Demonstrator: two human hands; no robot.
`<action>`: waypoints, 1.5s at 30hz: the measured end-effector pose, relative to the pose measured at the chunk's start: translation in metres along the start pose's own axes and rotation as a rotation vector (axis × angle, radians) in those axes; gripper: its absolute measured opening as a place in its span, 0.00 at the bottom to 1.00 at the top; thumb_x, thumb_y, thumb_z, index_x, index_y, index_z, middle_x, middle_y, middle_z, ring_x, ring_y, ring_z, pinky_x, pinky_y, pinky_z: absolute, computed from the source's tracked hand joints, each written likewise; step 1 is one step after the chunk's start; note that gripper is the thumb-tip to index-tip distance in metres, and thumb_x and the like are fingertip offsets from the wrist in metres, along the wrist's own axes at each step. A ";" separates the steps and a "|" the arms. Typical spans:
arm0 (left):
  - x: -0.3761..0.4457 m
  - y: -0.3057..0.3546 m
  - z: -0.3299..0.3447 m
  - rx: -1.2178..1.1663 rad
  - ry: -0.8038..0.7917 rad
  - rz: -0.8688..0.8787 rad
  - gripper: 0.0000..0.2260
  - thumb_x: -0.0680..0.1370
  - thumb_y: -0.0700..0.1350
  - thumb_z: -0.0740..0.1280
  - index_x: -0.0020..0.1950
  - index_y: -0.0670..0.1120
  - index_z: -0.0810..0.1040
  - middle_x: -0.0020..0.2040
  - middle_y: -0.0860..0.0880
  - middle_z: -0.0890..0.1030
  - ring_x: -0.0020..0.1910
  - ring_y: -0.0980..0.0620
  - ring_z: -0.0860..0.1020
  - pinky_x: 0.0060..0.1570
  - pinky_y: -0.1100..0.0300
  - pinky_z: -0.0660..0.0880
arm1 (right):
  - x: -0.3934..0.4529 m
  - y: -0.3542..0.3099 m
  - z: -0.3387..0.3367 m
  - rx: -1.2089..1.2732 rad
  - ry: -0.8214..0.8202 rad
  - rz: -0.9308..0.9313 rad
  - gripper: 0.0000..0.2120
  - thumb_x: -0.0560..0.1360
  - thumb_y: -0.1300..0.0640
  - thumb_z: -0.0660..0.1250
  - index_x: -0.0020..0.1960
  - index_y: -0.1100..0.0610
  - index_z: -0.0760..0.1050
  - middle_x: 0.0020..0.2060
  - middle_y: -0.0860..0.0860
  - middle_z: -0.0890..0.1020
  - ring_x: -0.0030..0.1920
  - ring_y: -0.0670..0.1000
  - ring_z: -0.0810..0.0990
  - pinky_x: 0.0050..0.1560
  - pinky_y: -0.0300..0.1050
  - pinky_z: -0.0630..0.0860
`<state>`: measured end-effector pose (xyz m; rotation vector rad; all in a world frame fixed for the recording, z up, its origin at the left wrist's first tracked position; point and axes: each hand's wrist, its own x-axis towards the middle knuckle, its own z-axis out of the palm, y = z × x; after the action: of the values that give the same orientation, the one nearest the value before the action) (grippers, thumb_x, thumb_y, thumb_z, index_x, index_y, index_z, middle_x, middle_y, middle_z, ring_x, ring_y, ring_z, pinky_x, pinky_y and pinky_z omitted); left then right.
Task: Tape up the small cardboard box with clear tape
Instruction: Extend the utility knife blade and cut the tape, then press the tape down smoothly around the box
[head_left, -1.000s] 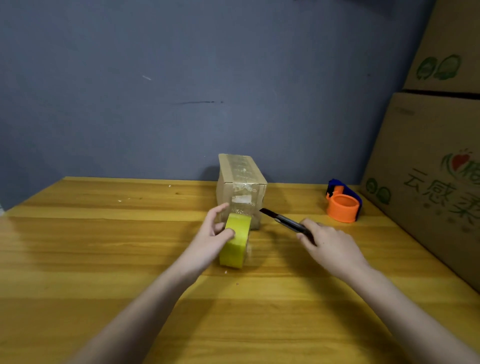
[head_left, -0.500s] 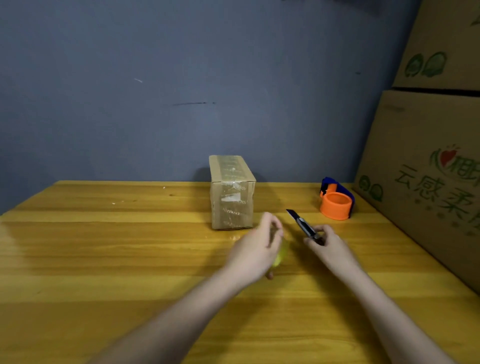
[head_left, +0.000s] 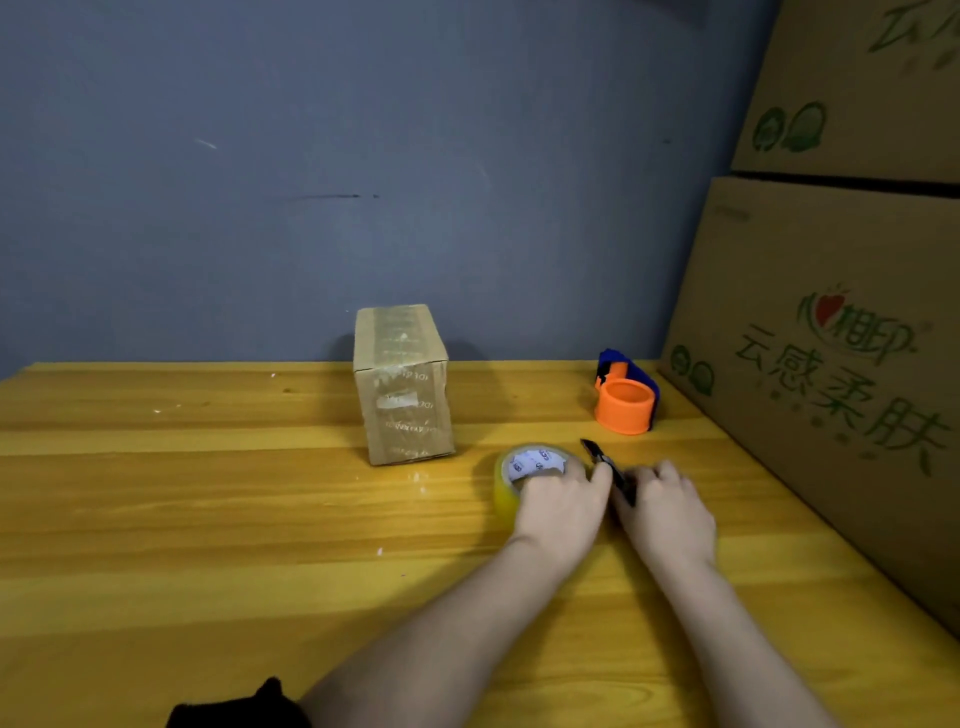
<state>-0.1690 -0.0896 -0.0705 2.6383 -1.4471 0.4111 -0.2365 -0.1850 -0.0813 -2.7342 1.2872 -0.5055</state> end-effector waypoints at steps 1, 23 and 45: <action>0.005 0.002 0.000 -0.017 0.018 -0.009 0.15 0.54 0.53 0.79 0.33 0.52 0.77 0.25 0.51 0.76 0.15 0.54 0.72 0.28 0.65 0.38 | 0.000 0.000 0.000 -0.004 0.000 -0.001 0.19 0.77 0.43 0.59 0.62 0.53 0.74 0.58 0.55 0.74 0.59 0.57 0.74 0.50 0.49 0.74; -0.022 -0.050 -0.025 -0.048 0.307 0.198 0.22 0.74 0.57 0.59 0.64 0.47 0.70 0.52 0.45 0.76 0.49 0.45 0.78 0.46 0.53 0.73 | 0.002 -0.008 -0.021 0.149 0.220 0.014 0.19 0.77 0.46 0.59 0.63 0.55 0.73 0.57 0.56 0.74 0.56 0.59 0.76 0.45 0.49 0.74; -0.027 -0.188 -0.068 -1.427 0.229 -0.513 0.19 0.83 0.46 0.46 0.74 0.54 0.60 0.74 0.49 0.64 0.72 0.50 0.64 0.66 0.58 0.63 | 0.019 -0.196 -0.027 1.259 -0.442 -0.213 0.24 0.81 0.57 0.50 0.76 0.50 0.52 0.75 0.51 0.60 0.73 0.51 0.61 0.74 0.53 0.60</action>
<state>-0.0378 0.0485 -0.0058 1.5447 -0.5020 -0.2970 -0.0894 -0.0711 -0.0104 -1.7211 0.3121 -0.4476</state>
